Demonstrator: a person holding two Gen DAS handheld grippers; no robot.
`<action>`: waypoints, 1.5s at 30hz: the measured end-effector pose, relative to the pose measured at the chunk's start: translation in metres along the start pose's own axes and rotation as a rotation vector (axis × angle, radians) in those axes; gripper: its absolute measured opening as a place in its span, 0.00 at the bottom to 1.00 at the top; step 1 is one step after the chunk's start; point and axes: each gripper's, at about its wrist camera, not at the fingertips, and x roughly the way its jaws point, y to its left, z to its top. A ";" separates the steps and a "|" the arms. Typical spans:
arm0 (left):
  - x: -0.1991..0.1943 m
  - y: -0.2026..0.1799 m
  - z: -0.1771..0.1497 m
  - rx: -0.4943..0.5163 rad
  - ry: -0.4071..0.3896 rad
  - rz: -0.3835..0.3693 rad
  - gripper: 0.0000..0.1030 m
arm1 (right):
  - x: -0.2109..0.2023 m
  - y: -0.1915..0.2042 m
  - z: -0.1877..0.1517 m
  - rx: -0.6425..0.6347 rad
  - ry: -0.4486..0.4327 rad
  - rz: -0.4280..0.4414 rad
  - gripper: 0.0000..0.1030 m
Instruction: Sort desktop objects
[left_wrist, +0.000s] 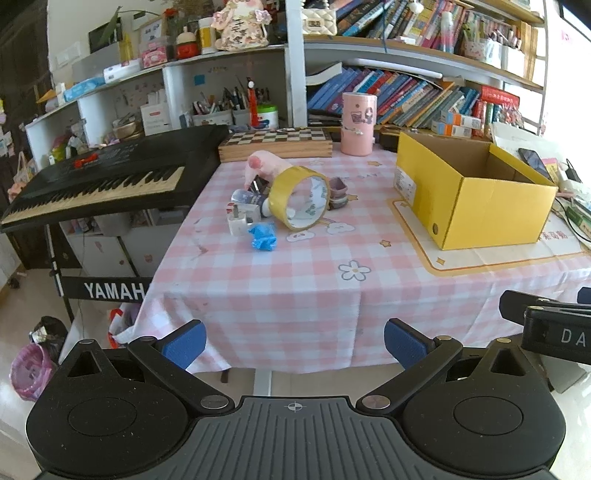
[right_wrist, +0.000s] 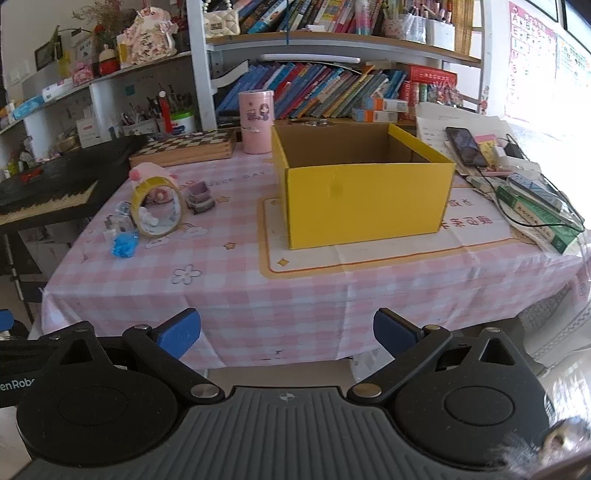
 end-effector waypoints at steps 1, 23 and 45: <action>-0.001 0.005 0.000 -0.005 -0.002 0.003 1.00 | -0.001 0.002 0.000 -0.004 -0.004 0.004 0.98; 0.001 0.045 -0.006 -0.098 0.003 0.145 1.00 | 0.026 0.051 0.012 -0.110 0.030 0.164 0.92; 0.105 0.054 0.064 -0.077 0.065 0.191 0.93 | 0.163 0.095 0.105 -0.180 0.076 0.329 0.95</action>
